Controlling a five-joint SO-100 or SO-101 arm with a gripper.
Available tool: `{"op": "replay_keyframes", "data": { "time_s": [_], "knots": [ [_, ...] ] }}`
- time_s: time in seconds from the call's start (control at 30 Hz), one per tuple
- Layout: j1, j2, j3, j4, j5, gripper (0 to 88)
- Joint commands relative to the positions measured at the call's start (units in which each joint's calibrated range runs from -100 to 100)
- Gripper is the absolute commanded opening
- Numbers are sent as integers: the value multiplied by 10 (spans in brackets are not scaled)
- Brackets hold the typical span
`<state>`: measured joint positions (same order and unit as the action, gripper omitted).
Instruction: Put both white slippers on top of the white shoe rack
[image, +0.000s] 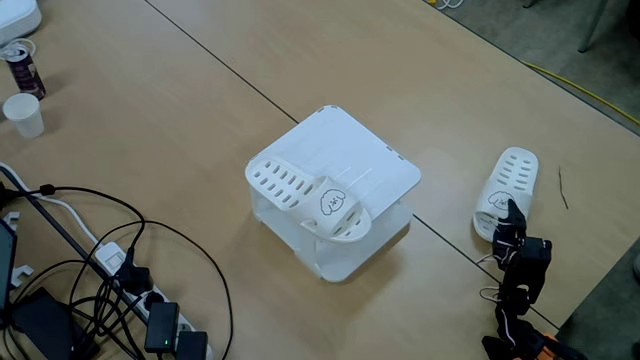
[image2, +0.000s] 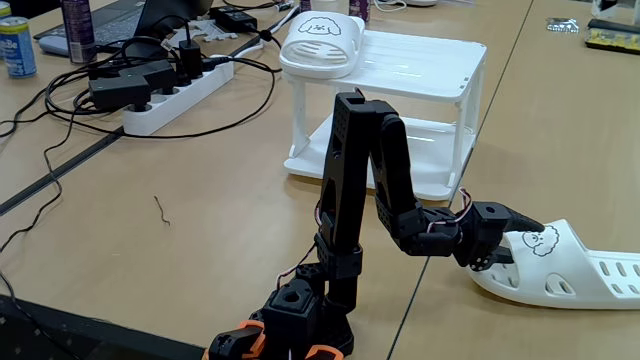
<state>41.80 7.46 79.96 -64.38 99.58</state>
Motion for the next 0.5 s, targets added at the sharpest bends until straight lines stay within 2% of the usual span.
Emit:
{"op": "replay_keyframes", "data": {
  "time_s": [0.0, 0.47],
  "knots": [
    [-27, -6, -4, -16, 4, 191],
    [-98, -1, -4, -12, 4, 192]
  ]
}}
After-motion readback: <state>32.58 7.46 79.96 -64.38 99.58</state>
